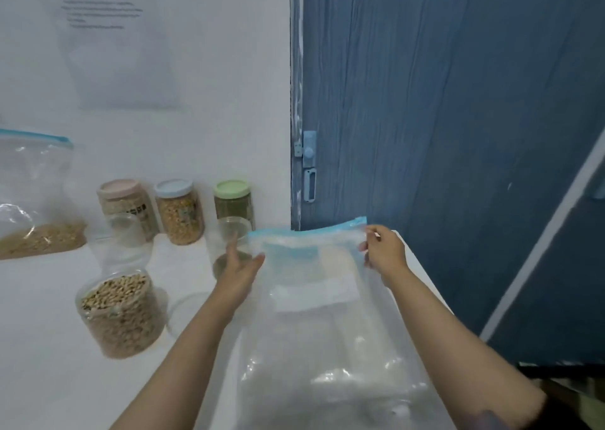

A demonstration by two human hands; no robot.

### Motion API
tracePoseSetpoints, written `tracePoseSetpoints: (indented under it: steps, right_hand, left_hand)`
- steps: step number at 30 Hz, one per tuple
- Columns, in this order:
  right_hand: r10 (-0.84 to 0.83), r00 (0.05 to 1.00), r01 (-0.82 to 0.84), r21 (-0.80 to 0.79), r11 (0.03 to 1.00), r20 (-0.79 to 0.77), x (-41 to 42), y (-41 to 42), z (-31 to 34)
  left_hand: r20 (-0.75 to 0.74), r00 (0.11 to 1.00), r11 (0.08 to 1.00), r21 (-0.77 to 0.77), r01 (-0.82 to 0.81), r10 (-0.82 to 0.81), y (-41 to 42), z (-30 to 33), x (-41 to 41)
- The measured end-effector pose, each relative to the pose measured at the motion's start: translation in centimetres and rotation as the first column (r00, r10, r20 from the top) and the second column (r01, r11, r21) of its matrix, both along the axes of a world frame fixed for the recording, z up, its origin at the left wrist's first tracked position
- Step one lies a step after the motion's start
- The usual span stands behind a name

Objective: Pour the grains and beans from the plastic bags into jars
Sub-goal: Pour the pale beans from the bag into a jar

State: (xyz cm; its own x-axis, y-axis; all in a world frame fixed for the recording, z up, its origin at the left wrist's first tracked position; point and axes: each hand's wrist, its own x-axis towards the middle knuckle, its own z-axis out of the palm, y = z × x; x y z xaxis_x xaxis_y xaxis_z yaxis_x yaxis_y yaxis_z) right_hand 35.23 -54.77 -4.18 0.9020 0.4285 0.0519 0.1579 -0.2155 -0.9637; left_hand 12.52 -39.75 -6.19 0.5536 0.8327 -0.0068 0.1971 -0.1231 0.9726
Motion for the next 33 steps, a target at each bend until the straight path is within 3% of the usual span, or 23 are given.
tracePoseSetpoints:
  steps: [4, 6, 8, 11, 13, 15, 17, 21, 25, 29, 33]
  right_hand:
    - [0.004, 0.986, 0.002, 0.039, 0.999, -0.165, 0.6, -0.4, -1.2]
    - [0.131, 0.902, -0.048, 0.206, 0.977, -0.410, 0.7, -1.2, -1.4]
    - [0.240, 0.852, -0.151, 0.219, 0.964, -0.466, 0.6, -2.4, -1.9]
    - [0.278, 0.950, -0.286, -0.037, 0.958, -0.143, 0.3, -3.5, -3.8]
    - [0.323, 0.946, -0.311, -0.206, 0.928, 0.023, 0.1, -3.9, -5.2]
    - [0.367, 0.930, -0.340, -0.408, 0.847, -0.013, -0.2, -4.2, -5.9]
    - [0.403, 0.912, -0.382, -0.510, 0.771, -0.073, -0.6, -4.2, -6.1]
    - [0.348, 0.937, -0.329, -0.441, 0.835, -0.038, 0.0, -4.7, -4.9]
    - [0.265, 0.944, -0.119, -0.543, 0.831, 0.199, 1.3, -6.0, -1.5]
    - [0.193, 0.848, 0.118, -0.531, 0.839, 0.493, 0.2, -6.9, 2.1]
    - [0.217, 0.745, 0.099, -0.427, 0.899, 0.631, -1.6, -6.5, 5.4]
  left_hand:
    - [-0.126, 0.990, 0.997, -0.040, 0.065, -0.070, -1.4, -4.3, -0.6]
    - [-0.184, 0.980, 0.997, -0.004, 0.073, -0.073, -1.6, -5.2, -0.8]
    - [-0.220, 0.975, 0.997, 0.065, 0.039, -0.024, -1.7, -5.9, -0.7]
    - [-0.227, 0.974, 0.986, 0.167, 0.015, 0.024, -1.4, -6.5, -0.4]
    - [-0.230, 0.972, 0.979, 0.203, 0.008, 0.040, -1.5, -6.9, -0.3]
    - [-0.242, 0.969, 0.977, 0.214, 0.002, 0.051, -1.8, -7.2, -0.1]
    - [-0.271, 0.961, 0.974, 0.227, 0.008, 0.056, -2.0, -7.6, 0.0]
    - [-0.359, 0.931, 0.964, 0.263, 0.033, 0.066, -2.0, -7.8, -0.1]
    - [-0.390, 0.918, 0.963, 0.266, 0.042, 0.068, -2.1, -8.1, 0.1]
    - [-0.446, 0.893, 0.963, 0.261, 0.062, 0.064, -1.9, -8.0, 0.4]
    - [-0.499, 0.866, 0.962, 0.252, 0.109, 0.033, -1.8, -6.9, 1.2]
